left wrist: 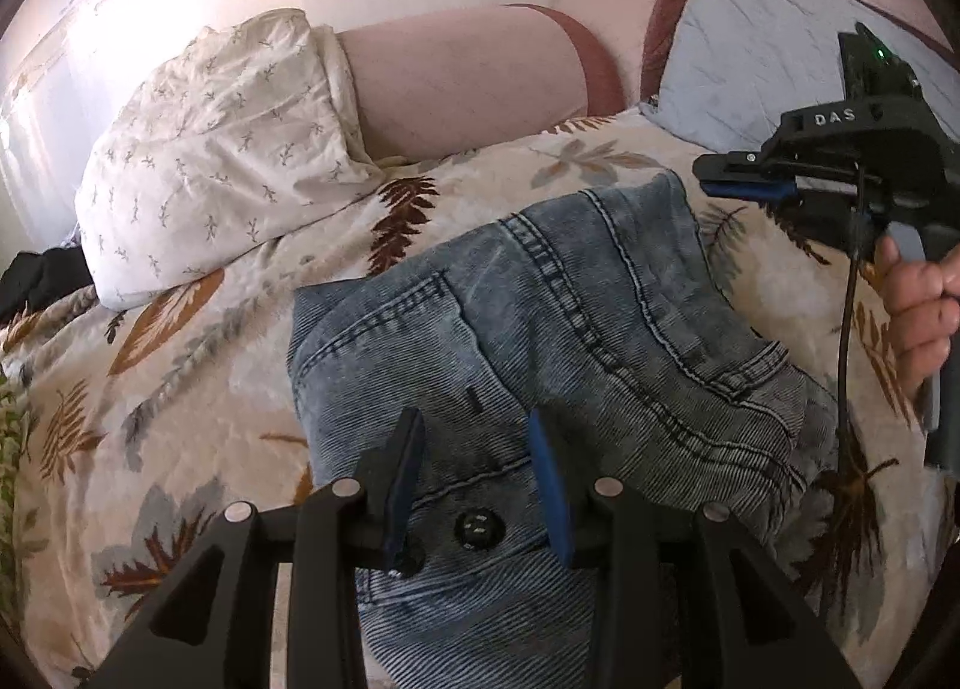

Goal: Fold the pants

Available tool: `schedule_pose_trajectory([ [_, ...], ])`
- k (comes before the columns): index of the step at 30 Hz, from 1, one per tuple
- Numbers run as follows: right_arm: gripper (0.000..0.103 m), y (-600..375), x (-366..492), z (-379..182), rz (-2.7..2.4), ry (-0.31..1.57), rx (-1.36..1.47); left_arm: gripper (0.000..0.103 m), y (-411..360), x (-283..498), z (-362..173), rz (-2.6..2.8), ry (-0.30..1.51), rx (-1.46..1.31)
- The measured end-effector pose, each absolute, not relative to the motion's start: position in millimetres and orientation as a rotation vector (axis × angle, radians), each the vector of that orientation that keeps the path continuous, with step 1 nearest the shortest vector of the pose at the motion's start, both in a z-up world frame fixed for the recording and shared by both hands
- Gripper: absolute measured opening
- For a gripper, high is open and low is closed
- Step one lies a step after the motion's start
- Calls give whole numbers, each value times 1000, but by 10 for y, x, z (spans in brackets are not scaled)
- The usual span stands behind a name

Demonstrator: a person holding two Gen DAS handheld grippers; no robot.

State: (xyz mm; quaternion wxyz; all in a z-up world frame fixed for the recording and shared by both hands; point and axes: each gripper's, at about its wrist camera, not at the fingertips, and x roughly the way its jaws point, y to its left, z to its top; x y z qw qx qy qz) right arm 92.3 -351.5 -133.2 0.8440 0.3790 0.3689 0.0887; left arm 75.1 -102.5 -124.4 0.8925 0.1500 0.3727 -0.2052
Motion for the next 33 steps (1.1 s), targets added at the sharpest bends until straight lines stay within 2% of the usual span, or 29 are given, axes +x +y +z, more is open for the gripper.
schedule_pose_trajectory([
  [5,9,-3581,976,-1386,116,813,760,39,-1087,734,-1276,-424,778,327],
  [8,10,-3350,933,-1200,211,769,692,39,-1116,708,-1307,-411,768,335],
  [9,17,-3265,916,-1128,228,751,649,39,-1127,694,-1317,-405,762,340],
  [10,32,-3166,920,-1096,251,747,615,39,-1137,679,-1330,-400,755,348],
  [12,46,-3006,980,-1192,269,808,589,39,-1161,660,-1355,-396,744,374],
  [15,55,-2946,1138,-1567,198,915,586,39,-1163,635,-1351,-392,729,372],
  [17,56,-3033,1186,-1755,187,949,667,39,-1136,594,-1307,-389,715,357],
  [19,60,-3150,1163,-1748,196,945,763,44,-1063,538,-1226,-389,711,338],
  [21,65,-3211,1095,-1629,172,947,780,64,-956,447,-1101,-390,694,300],
  [22,66,-3242,1042,-1576,172,930,787,67,-886,377,-1023,-383,672,285],
  [27,70,-3366,645,-1294,181,899,819,75,-607,58,-803,-354,629,275],
  [31,70,-3399,304,-1052,156,844,787,76,-414,-190,-778,-322,655,263],
  [33,70,-3380,111,-946,144,818,761,83,-326,-306,-754,-317,655,231],
])
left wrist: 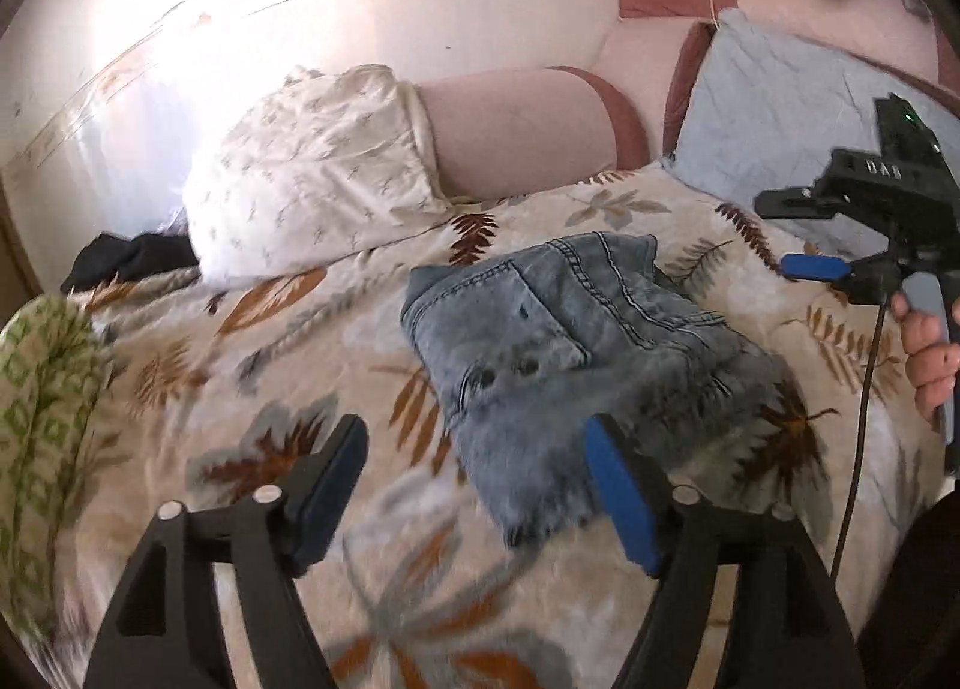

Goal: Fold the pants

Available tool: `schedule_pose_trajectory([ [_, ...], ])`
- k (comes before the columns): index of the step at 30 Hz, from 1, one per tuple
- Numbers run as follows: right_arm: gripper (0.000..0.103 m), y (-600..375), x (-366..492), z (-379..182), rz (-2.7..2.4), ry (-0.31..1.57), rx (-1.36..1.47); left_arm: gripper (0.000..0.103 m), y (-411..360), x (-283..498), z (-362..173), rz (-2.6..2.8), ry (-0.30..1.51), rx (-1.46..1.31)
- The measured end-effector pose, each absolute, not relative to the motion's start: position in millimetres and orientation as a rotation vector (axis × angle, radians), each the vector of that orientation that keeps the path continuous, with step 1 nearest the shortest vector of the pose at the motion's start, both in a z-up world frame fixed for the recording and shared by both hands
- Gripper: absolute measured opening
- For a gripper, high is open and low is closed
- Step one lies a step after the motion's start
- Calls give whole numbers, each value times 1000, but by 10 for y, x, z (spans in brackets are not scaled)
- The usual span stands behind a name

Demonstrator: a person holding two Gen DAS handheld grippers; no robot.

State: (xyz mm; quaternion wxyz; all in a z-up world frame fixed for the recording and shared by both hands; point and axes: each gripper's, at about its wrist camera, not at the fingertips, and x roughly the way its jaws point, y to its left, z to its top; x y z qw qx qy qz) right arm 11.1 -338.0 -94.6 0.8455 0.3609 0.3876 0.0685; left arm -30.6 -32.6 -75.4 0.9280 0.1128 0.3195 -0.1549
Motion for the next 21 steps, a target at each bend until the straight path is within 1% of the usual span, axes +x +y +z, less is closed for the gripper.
schedule_pose_trajectory([
  [1,70,-3343,20,-882,130,801,729,86,-278,-364,-723,-310,650,214],
  [2,70,-3317,-57,-825,110,785,697,91,-247,-388,-701,-303,643,201],
  [4,70,-3210,-237,-689,66,743,620,95,-175,-452,-605,-290,614,172],
  [5,71,-3169,-318,-640,56,728,592,101,-143,-470,-549,-282,598,157],
  [6,74,-3092,-409,-575,46,708,556,103,-112,-476,-490,-269,581,139],
  [7,76,-3008,-495,-510,40,688,517,103,-83,-477,-434,-256,563,121],
  [11,81,-2731,-772,-312,9,593,366,103,-28,-419,-269,-206,513,36],
  [13,86,-2633,-900,-221,-30,531,290,103,-42,-369,-260,-154,515,27],
  [18,91,-2448,-1248,-80,-84,401,133,103,-67,-335,-484,-104,533,98],
  [21,92,-2336,-1370,-112,-98,399,27,103,-72,-277,-611,-103,577,131],
])
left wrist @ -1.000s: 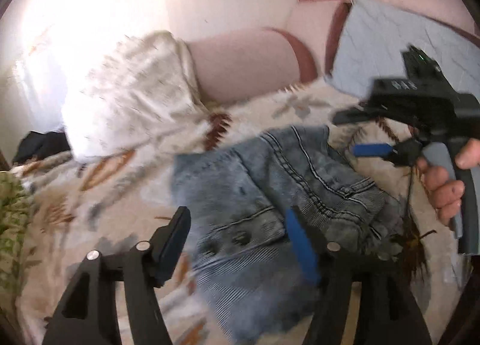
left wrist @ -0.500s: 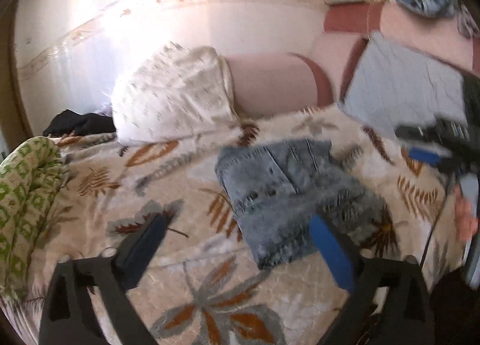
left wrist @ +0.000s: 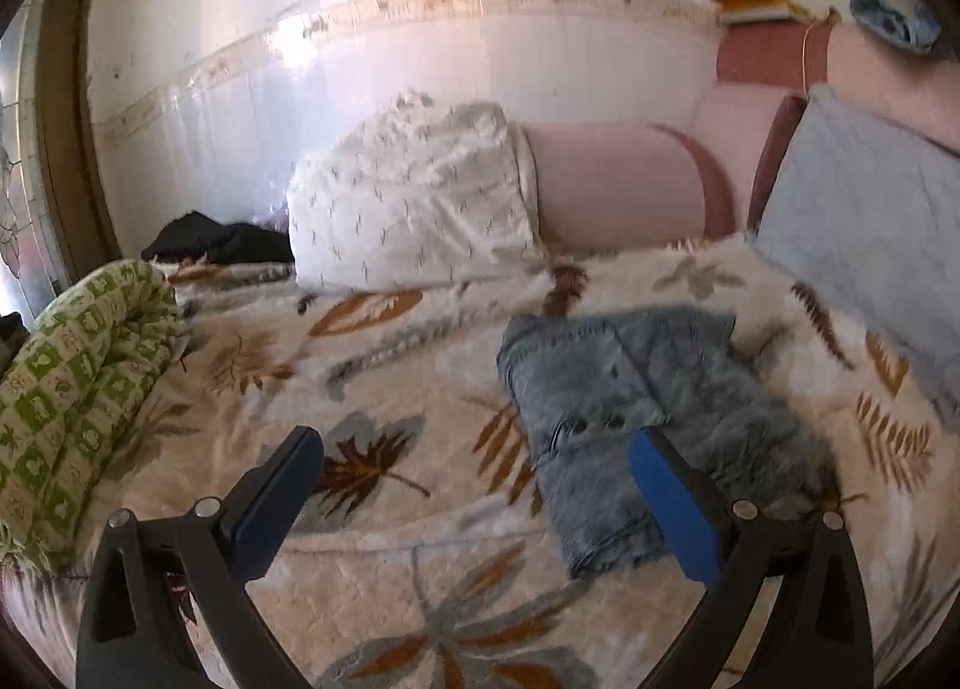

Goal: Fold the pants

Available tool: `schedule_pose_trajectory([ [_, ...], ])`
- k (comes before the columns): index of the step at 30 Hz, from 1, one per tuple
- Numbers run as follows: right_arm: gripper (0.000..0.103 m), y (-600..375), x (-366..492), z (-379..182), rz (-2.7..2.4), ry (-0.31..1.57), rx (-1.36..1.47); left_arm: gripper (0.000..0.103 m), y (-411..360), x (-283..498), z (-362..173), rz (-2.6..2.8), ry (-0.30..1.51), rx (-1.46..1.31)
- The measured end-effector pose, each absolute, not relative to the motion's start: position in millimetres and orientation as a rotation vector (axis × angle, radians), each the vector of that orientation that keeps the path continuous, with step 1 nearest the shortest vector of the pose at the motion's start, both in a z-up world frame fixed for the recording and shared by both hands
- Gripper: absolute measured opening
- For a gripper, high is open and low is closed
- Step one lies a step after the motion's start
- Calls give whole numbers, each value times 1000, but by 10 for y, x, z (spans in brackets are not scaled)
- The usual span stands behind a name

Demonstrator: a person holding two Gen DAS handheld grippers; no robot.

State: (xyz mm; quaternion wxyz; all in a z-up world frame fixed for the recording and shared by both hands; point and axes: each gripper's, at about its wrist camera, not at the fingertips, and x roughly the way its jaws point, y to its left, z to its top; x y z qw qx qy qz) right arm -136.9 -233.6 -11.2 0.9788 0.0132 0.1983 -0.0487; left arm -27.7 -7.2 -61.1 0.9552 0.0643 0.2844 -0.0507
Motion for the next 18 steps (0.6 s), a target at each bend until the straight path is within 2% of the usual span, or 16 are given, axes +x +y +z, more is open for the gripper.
schedule_pose_trajectory([
  [3,92,-2286,-1480,-121,-109,395,-5,103,-8,-291,-579,-81,574,107],
  [12,93,-2309,-1491,-96,-129,377,152,103,353,-663,-251,38,480,37],
  [18,93,-2176,-1467,-41,-80,351,205,103,353,-1028,121,47,422,71],
])
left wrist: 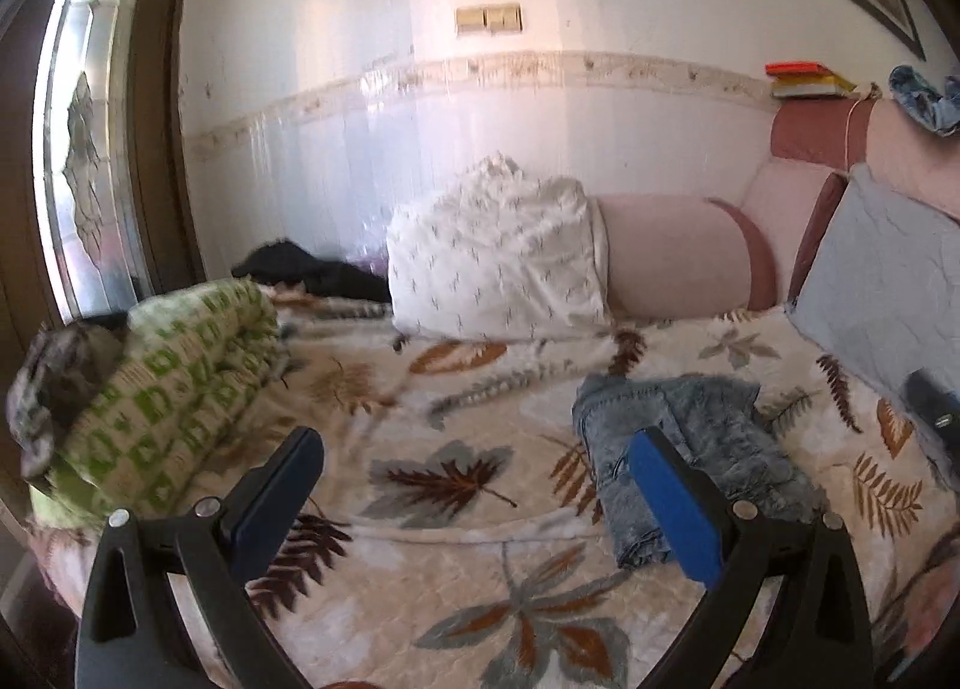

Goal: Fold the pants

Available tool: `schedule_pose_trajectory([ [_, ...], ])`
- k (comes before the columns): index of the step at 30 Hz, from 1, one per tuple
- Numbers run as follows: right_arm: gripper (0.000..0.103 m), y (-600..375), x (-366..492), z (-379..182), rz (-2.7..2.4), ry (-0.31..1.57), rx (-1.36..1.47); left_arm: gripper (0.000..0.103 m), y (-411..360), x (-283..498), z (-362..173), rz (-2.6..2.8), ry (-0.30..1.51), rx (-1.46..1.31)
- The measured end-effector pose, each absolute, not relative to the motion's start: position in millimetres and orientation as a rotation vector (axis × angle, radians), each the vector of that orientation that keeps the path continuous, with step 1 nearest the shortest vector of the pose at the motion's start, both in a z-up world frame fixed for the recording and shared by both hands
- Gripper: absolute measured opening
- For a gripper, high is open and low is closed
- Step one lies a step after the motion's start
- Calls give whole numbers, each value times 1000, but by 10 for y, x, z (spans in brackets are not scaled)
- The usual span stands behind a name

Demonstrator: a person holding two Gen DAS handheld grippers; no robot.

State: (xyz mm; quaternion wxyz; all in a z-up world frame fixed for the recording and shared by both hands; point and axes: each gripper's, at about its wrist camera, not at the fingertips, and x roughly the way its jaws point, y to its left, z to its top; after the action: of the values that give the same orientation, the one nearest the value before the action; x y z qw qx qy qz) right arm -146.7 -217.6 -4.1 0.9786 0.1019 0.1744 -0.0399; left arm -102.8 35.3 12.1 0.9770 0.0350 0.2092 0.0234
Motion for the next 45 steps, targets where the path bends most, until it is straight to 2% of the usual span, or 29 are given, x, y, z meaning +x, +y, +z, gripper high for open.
schedule_pose_trajectory([
  [7,93,-2053,-1476,8,-56,344,248,103,211,-1392,569,10,353,91],
  [12,94,-2061,-1663,-15,-85,293,209,103,111,-1550,725,-21,333,90],
  [16,95,-2254,-1770,-165,-114,338,264,103,48,-1559,750,-22,333,74],
  [22,95,-2413,-1824,-180,-134,308,321,103,-135,-1477,640,-40,345,101],
  [31,95,-2417,-1637,-312,-126,362,332,103,-349,-1114,294,-113,408,125],
  [45,95,-2451,-1572,-327,-202,406,308,103,-327,-762,-210,-189,450,99],
])
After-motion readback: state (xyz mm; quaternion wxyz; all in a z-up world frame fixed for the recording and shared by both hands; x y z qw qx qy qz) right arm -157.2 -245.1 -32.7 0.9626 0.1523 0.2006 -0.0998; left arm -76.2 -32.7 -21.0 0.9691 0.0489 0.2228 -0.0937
